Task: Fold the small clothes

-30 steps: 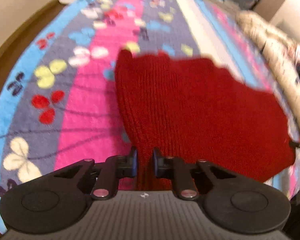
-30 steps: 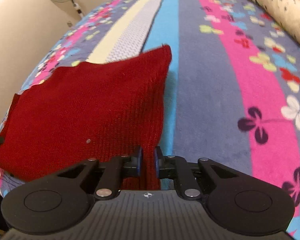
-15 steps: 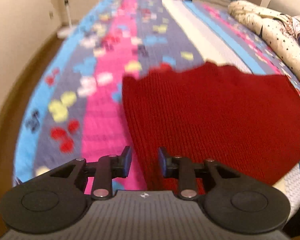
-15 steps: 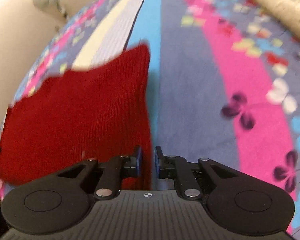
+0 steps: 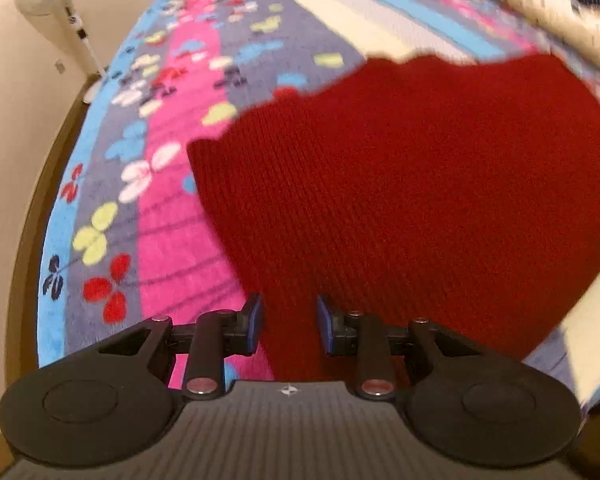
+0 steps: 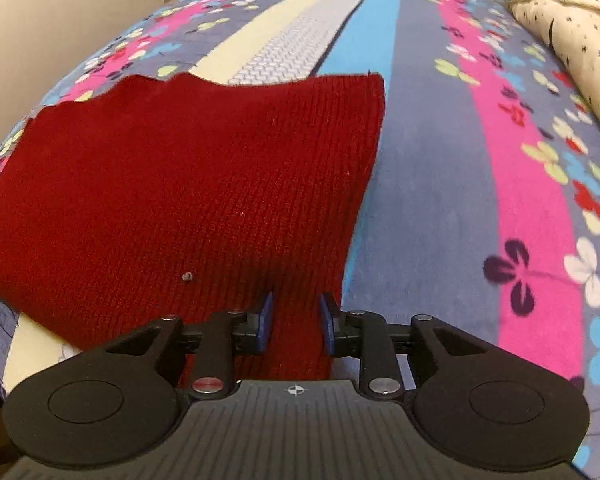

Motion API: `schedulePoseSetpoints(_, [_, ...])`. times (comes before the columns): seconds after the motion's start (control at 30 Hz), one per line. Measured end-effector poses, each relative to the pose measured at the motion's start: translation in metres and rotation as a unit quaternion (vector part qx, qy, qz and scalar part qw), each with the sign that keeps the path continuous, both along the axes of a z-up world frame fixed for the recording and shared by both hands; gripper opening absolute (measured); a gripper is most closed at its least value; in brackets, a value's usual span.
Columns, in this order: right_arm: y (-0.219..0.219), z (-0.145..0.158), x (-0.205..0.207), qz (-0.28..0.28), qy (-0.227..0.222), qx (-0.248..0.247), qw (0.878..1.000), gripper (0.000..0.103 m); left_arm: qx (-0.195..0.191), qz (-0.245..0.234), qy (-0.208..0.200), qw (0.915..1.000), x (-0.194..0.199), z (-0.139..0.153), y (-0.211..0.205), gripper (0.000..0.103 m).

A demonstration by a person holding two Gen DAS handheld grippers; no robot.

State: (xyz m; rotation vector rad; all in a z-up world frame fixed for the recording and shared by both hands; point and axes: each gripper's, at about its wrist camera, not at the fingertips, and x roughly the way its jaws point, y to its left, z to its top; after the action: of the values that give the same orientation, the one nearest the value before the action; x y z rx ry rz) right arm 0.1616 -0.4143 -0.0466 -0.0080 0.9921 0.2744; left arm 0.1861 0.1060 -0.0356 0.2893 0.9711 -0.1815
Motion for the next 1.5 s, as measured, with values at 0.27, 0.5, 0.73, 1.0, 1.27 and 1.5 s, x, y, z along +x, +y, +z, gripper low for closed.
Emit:
schedulePoseSetpoints(0.27, [-0.001,0.003,-0.003,-0.011,-0.016,-0.011,1.0,0.042,-0.016,0.024,-0.009,0.9995,0.015,0.006,0.005,0.036])
schedulePoseSetpoints(0.5, [0.0,0.015,-0.009,-0.018,-0.046,-0.004,0.999,0.044,-0.013,0.036,-0.027,0.9989,0.015,0.01,0.006,0.04])
schedulePoseSetpoints(0.73, [0.003,0.037,-0.011,-0.037,-0.109,0.025,0.993,0.044,-0.013,0.073,-0.05,0.996,0.02,0.017,0.014,0.062])
schedulePoseSetpoints(1.0, [0.021,0.048,0.002,-0.064,-0.137,0.037,0.988,0.048,-0.012,0.099,-0.072,0.9924,0.019,0.024,0.02,0.077])
schedulePoseSetpoints(1.27, [0.049,0.048,0.016,-0.064,-0.137,0.015,0.988,0.048,-0.014,0.111,-0.076,0.9908,0.023,0.025,0.021,0.08])
schedulePoseSetpoints(1.5, [0.067,0.048,0.025,-0.067,-0.137,0.007,0.988,0.048,-0.023,0.121,-0.078,0.9893,0.025,0.027,0.023,0.08])
